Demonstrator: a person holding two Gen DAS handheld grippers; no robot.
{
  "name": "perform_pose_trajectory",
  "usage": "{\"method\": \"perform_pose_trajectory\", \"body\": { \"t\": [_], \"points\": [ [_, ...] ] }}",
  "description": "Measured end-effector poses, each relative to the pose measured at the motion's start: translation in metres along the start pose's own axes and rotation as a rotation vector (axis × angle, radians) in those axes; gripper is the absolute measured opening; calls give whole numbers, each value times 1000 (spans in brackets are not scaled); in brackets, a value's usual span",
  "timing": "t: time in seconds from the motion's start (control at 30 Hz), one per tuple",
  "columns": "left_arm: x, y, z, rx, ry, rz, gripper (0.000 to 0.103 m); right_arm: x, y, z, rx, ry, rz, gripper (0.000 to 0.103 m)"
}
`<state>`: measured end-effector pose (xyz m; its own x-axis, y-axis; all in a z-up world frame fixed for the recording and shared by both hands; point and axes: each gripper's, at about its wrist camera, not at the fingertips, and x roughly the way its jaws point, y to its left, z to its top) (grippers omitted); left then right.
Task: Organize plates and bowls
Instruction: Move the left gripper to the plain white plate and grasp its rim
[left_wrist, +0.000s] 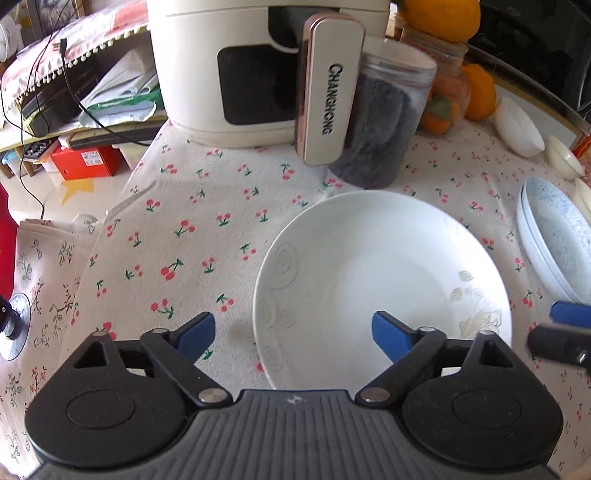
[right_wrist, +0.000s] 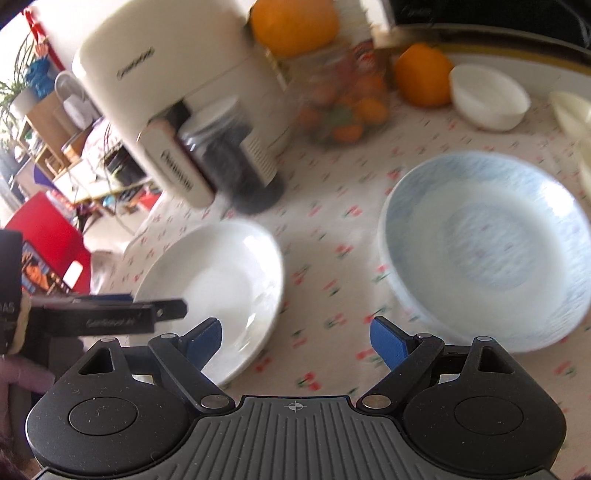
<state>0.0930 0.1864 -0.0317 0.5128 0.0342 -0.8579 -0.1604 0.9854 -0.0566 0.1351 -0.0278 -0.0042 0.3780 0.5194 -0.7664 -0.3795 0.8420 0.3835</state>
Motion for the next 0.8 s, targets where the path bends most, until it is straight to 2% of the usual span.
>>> {"method": "perform_pose_trajectory", "body": {
  "t": [0.2, 0.43, 0.5, 0.57, 0.63, 0.67, 0.73, 0.8],
  "points": [
    [2, 9, 0, -44, 15, -32, 68, 15, 14, -7, -6, 35, -1, 89],
    [-1, 8, 1, -47, 10, -48, 50, 25, 17, -7, 29, 20, -1, 88],
    [-2, 10, 1, -54, 8, -56, 42, 26, 18, -7, 37, 16, -7, 86],
    [-2, 10, 1, -63, 7, -58, 37, 27, 19, -7, 40, 7, -18, 81],
    [-3, 11, 1, -72, 6, -57, 34, 27, 19, -7, 39, 0, -22, 65],
    [-3, 11, 1, -77, 6, -56, 32, 27, 19, -7, 40, -3, -27, 61],
    [-3, 13, 1, -88, 6, -54, 29, 27, 18, -6, 43, -7, -32, 43],
    [-4, 15, 1, -102, 6, -57, 27, 27, 16, -5, 52, -12, -34, 35]
  ]
}}
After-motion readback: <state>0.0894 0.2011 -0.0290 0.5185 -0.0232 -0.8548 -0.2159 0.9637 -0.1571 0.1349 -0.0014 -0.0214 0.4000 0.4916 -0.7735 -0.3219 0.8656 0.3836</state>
